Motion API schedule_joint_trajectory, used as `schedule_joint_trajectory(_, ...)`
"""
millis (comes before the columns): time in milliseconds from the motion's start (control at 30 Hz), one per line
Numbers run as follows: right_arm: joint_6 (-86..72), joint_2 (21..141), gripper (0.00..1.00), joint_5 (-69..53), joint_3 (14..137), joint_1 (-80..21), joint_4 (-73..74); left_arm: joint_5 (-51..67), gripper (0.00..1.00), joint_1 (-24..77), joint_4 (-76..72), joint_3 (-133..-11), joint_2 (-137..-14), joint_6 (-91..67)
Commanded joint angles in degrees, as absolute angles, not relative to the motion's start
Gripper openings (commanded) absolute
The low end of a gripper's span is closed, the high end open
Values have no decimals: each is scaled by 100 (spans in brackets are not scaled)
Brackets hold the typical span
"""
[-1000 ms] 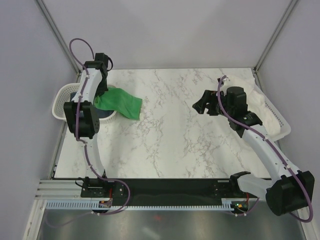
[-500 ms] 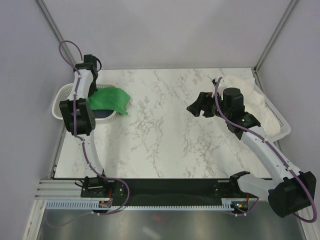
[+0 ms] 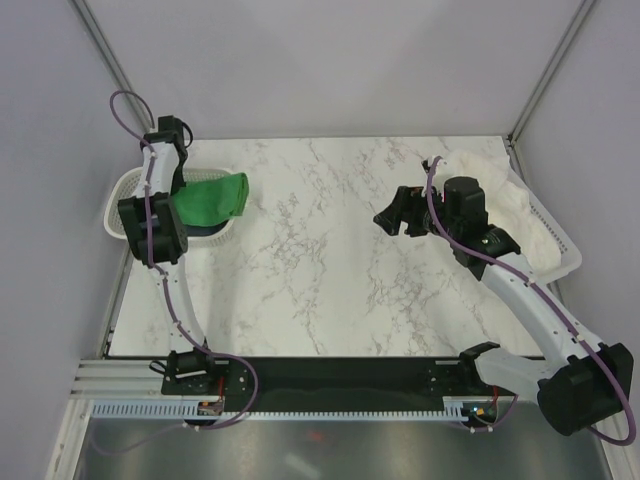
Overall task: Fold and stack the towels
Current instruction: Neatly place the folded towel into the bin
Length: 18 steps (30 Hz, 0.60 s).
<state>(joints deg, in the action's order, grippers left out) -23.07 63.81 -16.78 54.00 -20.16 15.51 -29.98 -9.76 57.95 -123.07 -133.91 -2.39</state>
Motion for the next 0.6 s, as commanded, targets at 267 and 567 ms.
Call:
schedule_joint_trajectory(267, -2171, 6504, 84, -1521, 5590, -2039, 1547, -3077, 2, -1371, 5599, -12709, -13702, -149)
schedule_joint_trajectory(567, -2171, 6644, 84, -1494, 5590, -2048, 1547, -3032, 2, -1529, 5555, -13192, -13843, -150)
